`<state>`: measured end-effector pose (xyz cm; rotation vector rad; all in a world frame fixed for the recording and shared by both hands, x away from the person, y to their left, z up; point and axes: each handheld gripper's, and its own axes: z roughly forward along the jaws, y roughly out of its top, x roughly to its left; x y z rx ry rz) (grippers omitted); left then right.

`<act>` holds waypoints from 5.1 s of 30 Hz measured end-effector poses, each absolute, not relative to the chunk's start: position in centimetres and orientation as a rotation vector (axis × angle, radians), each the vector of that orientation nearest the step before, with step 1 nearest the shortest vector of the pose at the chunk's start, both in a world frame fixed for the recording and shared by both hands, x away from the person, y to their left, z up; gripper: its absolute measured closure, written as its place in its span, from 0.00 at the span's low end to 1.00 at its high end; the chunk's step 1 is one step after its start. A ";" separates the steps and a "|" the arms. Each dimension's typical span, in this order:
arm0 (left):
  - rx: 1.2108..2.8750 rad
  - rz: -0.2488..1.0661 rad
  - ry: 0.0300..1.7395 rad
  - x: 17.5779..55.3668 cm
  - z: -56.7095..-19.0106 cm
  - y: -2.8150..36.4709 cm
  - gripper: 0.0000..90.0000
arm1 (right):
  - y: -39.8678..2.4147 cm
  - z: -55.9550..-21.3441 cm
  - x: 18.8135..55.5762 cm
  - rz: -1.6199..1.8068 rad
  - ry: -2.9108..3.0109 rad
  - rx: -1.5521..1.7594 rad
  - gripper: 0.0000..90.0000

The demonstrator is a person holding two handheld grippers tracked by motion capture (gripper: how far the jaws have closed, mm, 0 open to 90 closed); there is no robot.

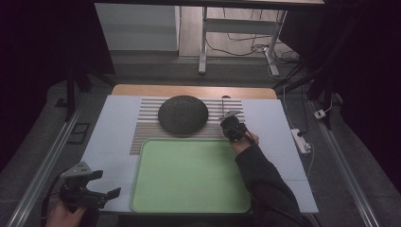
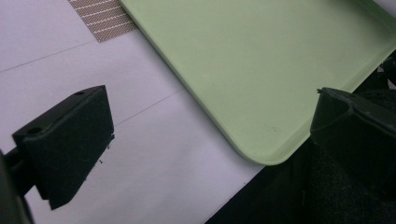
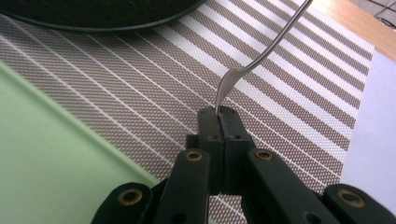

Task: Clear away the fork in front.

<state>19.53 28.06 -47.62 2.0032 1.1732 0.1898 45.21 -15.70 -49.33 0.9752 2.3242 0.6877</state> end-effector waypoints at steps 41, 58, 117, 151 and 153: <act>2.021 0.137 0.974 21.6 -46.8 25.6 0.00 | -19.8 -44.1 33.9 1.032 2.542 0.721 0.99; 2.109 0.146 0.841 25.5 -45.5 22.4 0.00 | -20.0 -44.3 29.4 1.121 2.659 0.595 0.99; 2.521 -0.028 -0.248 31.4 -46.2 10.1 0.70 | -16.3 -43.2 25.2 1.267 2.950 0.086 0.99; 2.533 -0.066 -0.374 31.1 -46.1 10.0 0.96 | -17.7 -43.2 26.4 1.325 2.823 0.204 0.73; 2.539 -0.055 -0.336 31.1 -46.1 10.3 0.96 | -17.8 -43.2 26.4 1.331 2.801 0.223 0.70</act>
